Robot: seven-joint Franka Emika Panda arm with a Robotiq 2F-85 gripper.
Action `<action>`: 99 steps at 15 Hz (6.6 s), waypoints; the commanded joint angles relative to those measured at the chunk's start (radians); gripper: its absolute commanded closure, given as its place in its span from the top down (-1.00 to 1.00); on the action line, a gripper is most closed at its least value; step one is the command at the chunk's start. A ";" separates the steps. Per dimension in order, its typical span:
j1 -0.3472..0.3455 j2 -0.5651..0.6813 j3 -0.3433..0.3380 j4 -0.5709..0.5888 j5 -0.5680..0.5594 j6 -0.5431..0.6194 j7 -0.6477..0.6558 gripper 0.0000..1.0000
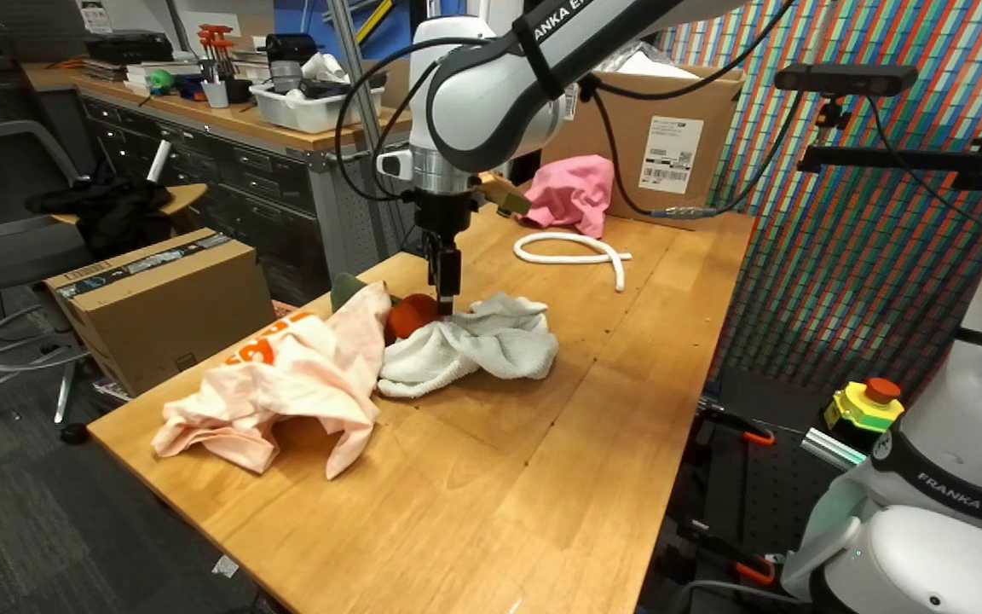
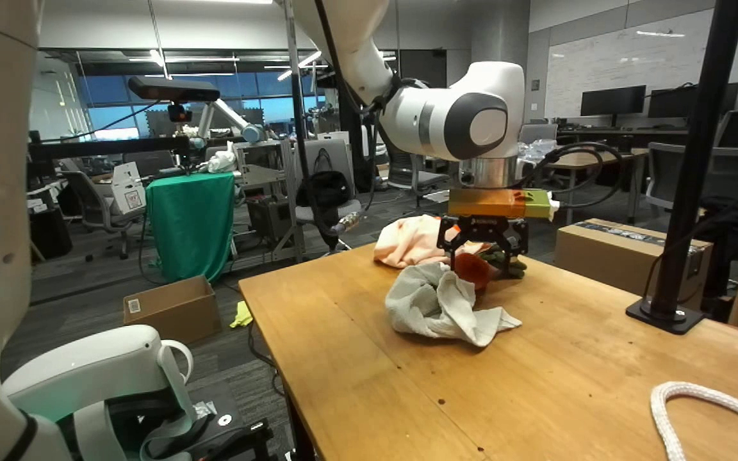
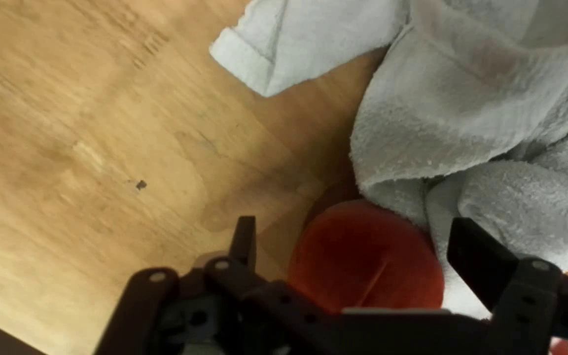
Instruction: Separate the objects on the table.
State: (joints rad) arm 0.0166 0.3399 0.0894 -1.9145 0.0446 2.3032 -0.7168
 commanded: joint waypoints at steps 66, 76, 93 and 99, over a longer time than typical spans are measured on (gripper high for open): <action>0.072 -0.086 0.088 0.061 0.222 -0.762 -0.285 -0.87; 0.103 0.069 0.140 0.119 0.260 -0.764 -0.303 -0.88; 0.072 0.055 0.128 0.103 0.288 -1.022 -0.307 -0.89; 0.082 0.080 0.129 0.086 0.286 -1.071 -0.301 -0.89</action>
State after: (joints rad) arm 0.0920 0.4211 0.2193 -1.8229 0.3291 1.2631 -1.0300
